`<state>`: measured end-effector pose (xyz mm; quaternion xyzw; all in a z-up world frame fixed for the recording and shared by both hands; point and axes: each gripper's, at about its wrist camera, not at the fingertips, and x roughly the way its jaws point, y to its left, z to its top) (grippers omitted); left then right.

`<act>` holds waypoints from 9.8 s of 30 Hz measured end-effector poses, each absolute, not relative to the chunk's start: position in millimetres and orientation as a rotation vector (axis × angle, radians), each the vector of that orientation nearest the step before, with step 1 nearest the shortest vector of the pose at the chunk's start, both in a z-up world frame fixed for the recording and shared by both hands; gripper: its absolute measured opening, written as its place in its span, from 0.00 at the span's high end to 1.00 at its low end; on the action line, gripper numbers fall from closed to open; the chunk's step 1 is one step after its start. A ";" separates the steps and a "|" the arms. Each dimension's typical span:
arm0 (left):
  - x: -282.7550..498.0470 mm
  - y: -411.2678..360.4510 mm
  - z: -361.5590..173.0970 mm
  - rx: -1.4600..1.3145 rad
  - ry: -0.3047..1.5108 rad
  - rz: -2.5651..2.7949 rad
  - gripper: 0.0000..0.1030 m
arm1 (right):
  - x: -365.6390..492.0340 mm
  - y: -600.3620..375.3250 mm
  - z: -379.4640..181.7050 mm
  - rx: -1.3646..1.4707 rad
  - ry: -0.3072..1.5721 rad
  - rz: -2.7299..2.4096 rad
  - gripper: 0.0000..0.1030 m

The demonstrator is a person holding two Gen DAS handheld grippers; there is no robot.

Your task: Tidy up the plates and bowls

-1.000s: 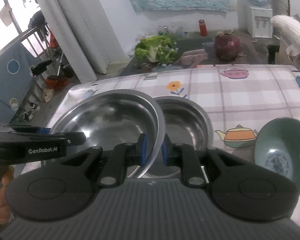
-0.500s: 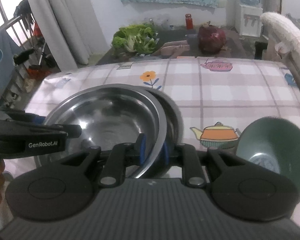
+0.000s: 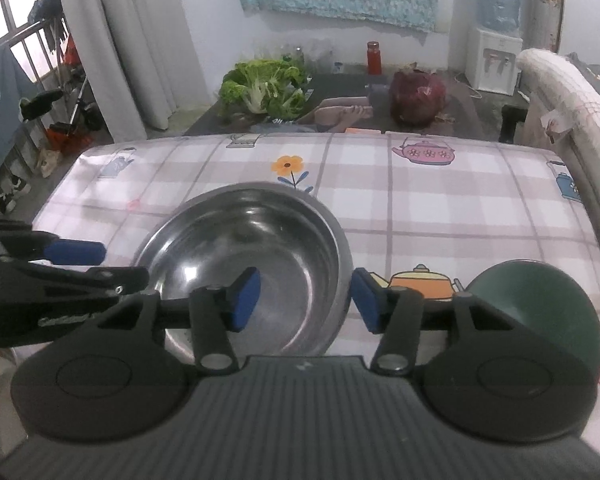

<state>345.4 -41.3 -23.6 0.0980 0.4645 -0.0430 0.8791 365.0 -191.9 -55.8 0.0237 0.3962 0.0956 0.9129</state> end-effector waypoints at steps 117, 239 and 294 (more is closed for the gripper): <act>295.9 -219.3 -41.8 0.104 1.005 -0.272 0.80 | 291.3 -367.5 -72.1 0.266 0.867 0.144 0.77; 290.8 -125.1 43.8 0.066 0.775 -0.134 0.75 | 329.1 -279.4 0.9 0.274 0.786 0.310 0.78; 140.5 33.6 36.0 -0.073 0.761 -0.170 0.10 | 178.1 -196.8 32.3 0.162 0.528 0.193 0.01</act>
